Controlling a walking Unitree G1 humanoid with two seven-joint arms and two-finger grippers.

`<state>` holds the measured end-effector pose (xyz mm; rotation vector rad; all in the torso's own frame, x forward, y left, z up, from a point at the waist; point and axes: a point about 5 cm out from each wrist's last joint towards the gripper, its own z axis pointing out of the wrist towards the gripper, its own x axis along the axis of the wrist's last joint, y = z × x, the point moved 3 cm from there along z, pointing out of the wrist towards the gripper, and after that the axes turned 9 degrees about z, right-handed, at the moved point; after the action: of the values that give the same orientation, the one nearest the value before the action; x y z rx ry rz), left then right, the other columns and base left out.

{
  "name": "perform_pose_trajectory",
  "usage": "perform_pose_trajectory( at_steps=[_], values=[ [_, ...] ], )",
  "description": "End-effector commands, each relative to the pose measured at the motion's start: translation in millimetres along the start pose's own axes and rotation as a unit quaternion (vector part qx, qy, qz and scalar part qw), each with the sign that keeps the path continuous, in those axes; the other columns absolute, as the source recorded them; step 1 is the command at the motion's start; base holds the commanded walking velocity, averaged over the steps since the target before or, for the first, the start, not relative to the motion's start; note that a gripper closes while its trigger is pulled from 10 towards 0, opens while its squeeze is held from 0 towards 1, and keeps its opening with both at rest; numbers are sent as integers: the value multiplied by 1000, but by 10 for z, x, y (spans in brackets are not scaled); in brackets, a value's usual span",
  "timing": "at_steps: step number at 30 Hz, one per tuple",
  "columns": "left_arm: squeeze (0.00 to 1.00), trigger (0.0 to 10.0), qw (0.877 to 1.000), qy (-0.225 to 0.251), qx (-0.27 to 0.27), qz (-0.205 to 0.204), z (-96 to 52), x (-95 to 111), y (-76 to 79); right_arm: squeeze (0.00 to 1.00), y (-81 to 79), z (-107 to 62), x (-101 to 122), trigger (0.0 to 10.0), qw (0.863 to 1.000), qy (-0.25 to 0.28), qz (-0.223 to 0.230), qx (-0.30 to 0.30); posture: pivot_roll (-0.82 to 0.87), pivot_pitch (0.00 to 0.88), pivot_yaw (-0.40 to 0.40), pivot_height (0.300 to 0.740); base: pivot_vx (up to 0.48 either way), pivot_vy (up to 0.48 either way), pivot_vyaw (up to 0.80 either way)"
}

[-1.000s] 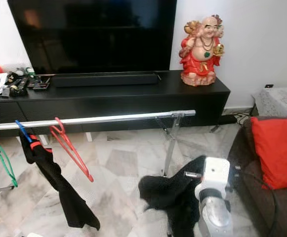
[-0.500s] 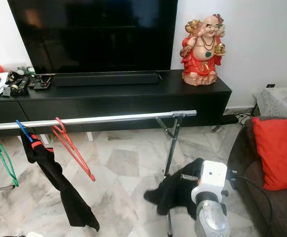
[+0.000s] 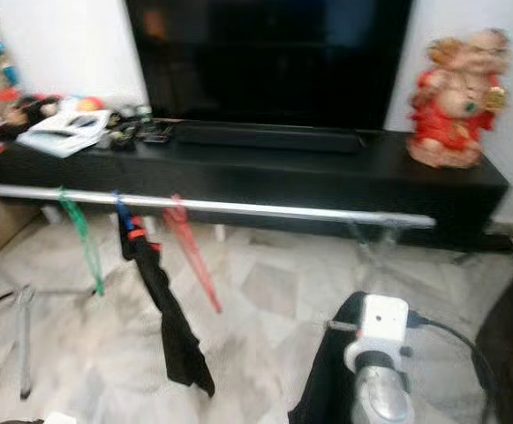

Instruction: Hang hanger

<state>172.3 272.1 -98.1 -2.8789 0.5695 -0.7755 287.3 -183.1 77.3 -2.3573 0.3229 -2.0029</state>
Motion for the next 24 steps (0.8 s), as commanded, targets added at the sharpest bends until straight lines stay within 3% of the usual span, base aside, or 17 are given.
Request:
perform_pose_trajectory(
  at_steps=[1,7,12,15,24],
  values=[
    [0,10000,1000,-5,1,-3,0,-20,7,0,-12,-1,64,10000,1000,15,-1,8,1,5,35,740,0,0,800],
    [0,10000,1000,-5,2,-2,0,-19,5,0,-20,-7,13,10000,1000,7,2,10,1,3,36,740,0,0,800],
    [0,10000,999,3,24,-24,-3,-17,-24,0,-20,-18,-190,10000,999,-34,8,14,7,0,36,740,0,0,183],
    [0,10000,997,21,59,-42,-13,4,-75,0,32,-25,-400,10000,997,-81,6,9,11,0,35,740,0,0,0],
    [0,10000,979,114,140,-97,-77,154,-179,0,81,53,-717,10000,991,-132,-8,23,26,0,27,740,0,0,0]
  ],
)
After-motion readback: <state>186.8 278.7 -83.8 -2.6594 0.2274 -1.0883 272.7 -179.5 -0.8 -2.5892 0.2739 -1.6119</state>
